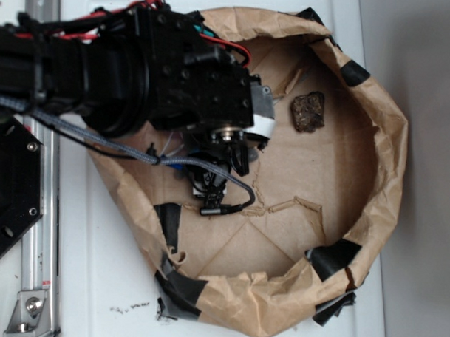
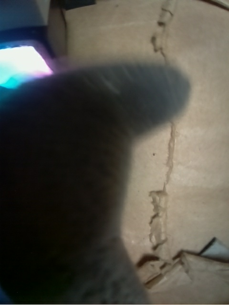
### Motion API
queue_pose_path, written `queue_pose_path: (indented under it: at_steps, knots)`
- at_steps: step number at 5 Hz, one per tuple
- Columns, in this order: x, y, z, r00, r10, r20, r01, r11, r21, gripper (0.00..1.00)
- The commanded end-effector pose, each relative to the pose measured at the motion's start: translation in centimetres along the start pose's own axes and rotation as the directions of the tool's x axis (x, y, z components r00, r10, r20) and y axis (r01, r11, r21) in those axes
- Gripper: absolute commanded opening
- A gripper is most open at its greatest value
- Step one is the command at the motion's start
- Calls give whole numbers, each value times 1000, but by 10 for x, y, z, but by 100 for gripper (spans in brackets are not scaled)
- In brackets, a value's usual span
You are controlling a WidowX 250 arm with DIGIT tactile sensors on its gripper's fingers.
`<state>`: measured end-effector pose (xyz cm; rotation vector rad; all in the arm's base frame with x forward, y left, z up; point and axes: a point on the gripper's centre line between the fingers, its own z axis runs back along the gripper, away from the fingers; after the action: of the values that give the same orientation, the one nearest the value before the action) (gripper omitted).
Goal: Grab the gray animal.
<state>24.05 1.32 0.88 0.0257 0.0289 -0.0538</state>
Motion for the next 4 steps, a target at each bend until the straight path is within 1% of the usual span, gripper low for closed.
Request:
queue_pose_path:
  at_steps: [1,2,3,4]
  knots:
    - [13,5,58,984,-75,163,77,997,-9,0]
    - [16,0,109,961,-77,265,83,996,-11,0]
    - [18,-11,159,973,-51,226,63,997,-46,0]
    - [17,-14,168,978,-19,208,35,996,-76,0]
